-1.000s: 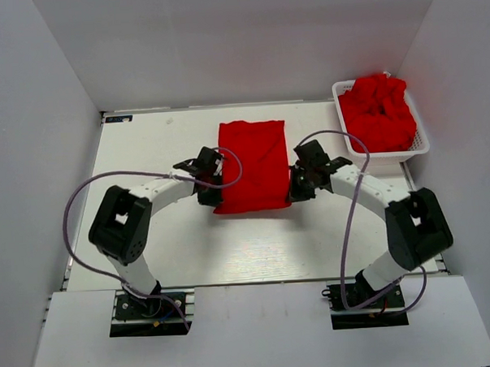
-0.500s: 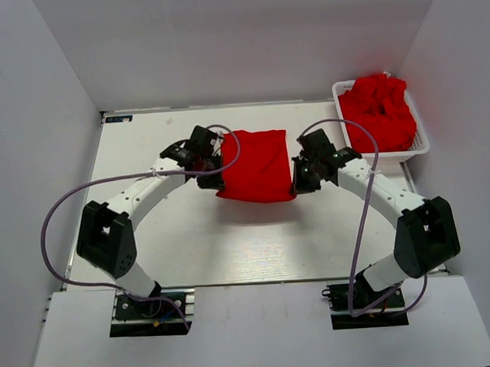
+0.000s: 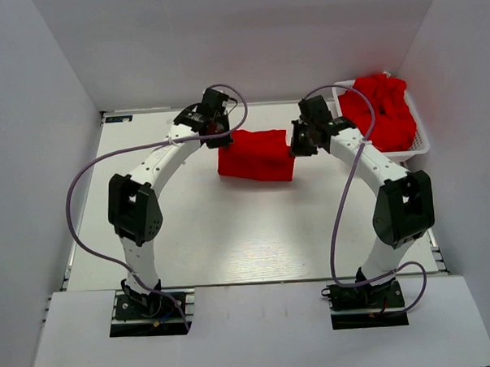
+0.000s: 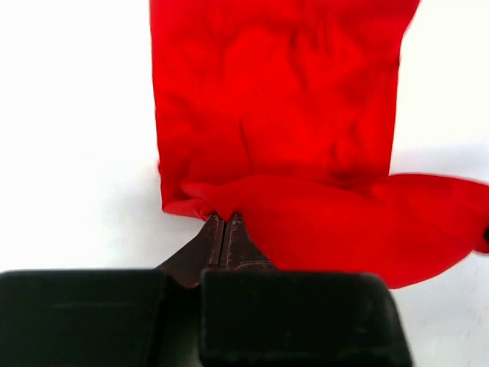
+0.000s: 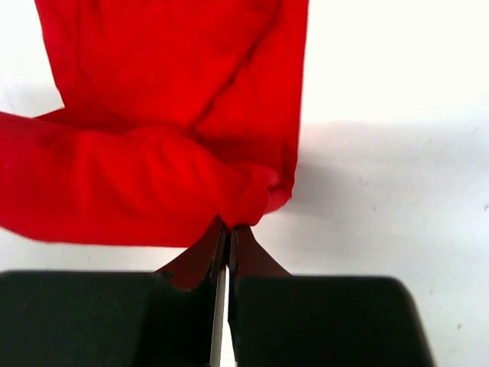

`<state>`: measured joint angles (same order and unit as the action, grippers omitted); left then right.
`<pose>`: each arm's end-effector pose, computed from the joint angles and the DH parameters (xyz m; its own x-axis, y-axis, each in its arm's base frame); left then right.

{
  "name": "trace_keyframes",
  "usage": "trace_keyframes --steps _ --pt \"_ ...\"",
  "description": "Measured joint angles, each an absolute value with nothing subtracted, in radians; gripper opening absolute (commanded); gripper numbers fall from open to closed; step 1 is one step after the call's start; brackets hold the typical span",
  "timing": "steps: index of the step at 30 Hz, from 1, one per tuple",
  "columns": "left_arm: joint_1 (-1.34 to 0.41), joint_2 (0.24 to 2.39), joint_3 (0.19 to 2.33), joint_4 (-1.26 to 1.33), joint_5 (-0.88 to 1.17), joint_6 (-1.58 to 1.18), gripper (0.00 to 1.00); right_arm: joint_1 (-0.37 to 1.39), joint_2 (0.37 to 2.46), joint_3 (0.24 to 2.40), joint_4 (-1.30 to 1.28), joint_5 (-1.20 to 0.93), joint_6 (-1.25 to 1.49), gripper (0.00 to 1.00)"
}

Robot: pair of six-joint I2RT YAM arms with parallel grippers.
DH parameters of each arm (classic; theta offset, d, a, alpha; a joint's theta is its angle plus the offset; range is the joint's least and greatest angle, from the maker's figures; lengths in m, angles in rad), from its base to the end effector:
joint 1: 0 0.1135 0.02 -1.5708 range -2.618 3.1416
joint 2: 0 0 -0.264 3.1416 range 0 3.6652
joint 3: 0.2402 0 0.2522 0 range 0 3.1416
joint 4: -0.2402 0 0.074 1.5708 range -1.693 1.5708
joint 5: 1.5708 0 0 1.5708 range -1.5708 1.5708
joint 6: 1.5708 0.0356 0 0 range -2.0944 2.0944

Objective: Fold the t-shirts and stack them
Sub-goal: Fold the long partially folded tshirt into a neat square

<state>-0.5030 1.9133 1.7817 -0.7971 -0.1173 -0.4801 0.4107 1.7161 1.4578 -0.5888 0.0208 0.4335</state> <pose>0.3743 -0.2012 0.3019 -0.8151 -0.0751 -0.5745 0.0461 0.9800 -0.1935 0.3514 0.1522 0.2880 -0.7859 0.1158 -0.6075 -0.0622 0.9625 0.2640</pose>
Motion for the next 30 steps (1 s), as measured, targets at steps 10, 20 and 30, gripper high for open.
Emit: trace_keyframes --steps 10,20,30 --pt "-0.45 2.076 2.009 -0.8 -0.18 -0.481 0.0 0.353 1.866 1.663 -0.575 0.011 0.431 0.0" --pt "-0.417 2.187 2.023 -0.663 -0.131 -0.422 0.0 0.308 2.019 1.788 -0.562 -0.035 0.418 0.0" --pt "-0.4 2.216 2.023 -0.52 -0.107 -0.382 0.06 0.273 2.116 1.821 -0.436 -0.092 0.392 0.0"
